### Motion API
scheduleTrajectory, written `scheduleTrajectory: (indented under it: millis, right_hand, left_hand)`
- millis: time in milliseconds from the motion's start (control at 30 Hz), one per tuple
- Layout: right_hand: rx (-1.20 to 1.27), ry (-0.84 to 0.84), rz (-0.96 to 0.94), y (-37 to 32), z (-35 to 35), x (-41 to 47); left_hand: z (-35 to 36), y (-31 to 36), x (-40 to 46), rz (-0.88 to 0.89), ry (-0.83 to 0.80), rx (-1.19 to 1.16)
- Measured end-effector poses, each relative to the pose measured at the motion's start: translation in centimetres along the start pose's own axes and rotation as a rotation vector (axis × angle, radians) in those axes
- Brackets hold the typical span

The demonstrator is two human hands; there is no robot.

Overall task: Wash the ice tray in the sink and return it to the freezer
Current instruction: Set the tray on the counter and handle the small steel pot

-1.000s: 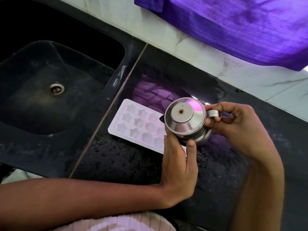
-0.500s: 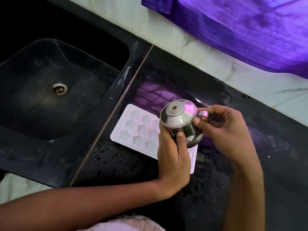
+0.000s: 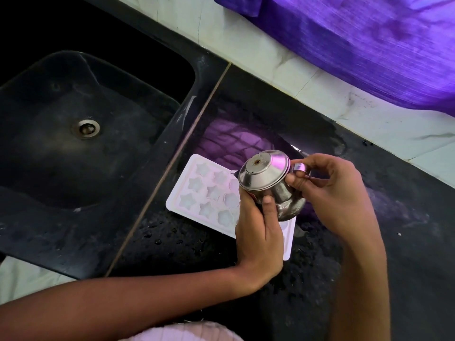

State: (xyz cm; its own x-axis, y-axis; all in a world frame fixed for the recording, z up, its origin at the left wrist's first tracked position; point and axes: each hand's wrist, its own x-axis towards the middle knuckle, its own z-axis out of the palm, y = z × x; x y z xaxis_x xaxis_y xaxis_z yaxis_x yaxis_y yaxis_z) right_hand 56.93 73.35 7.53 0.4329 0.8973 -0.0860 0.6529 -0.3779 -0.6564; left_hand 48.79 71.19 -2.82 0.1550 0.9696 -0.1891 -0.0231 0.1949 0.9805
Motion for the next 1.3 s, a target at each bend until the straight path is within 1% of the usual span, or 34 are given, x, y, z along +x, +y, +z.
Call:
scheduleTrajectory:
  millis: [167,367,533,667,833,1167,1300]
  right_hand:
    - [0.006,0.002,-0.004,-0.2,-0.1,-0.2]
    - [-0.050,0.026,-0.018,-0.2,0.0,-0.5]
    - [-0.028,0.040,-0.015,-0.1,-0.1,-0.7]
    - [-0.024,0.046,-0.022,-0.1,-0.4,-1.1]
    - [-0.019,0.053,-0.065,-0.2,-0.8,-1.7]
    - [0.003,0.027,-0.119,-0.5,-1.1,-2.1]
    - [-0.040,0.014,-0.124,-0.6,-1.0,-2.0]
  left_hand:
    - [0.0,-0.1,0.0,0.008,0.002,0.000]
    - [0.0,0.0,0.0,0.045,-0.001,-0.006]
    - [0.0,0.0,-0.2,0.078,0.005,-0.010]
    - [-0.2,0.4,-0.3,0.122,0.019,0.013]
    - [-0.2,0.5,-0.6,0.189,-0.003,0.026]
    - [-0.4,0.6,-1.7,0.249,0.020,0.033]
    - [-0.4,0.3,-2.1,0.250,0.015,0.028]
